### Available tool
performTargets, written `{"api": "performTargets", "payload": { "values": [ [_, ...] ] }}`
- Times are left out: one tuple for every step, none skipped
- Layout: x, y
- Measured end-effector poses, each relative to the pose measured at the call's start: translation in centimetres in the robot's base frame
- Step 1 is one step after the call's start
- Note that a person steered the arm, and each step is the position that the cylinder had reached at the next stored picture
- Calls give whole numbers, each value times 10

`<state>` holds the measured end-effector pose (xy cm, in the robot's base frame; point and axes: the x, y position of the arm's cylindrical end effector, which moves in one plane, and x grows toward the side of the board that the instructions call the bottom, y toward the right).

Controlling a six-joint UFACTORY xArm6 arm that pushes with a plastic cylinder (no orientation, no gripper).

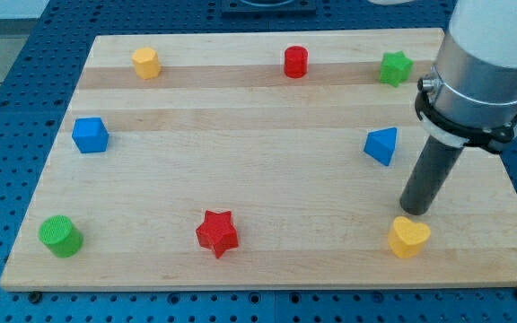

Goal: Push the heart slightly to the left

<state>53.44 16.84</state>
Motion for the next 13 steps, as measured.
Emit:
{"api": "performTargets", "payload": {
  "values": [
    [0, 0],
    [1, -10],
    [23, -15],
    [30, 38],
    [44, 47],
    [62, 6],
    [30, -35],
    [17, -77],
    [23, -45],
    [41, -18],
    [68, -54],
    [72, -123],
    [72, -220]
  ]
}}
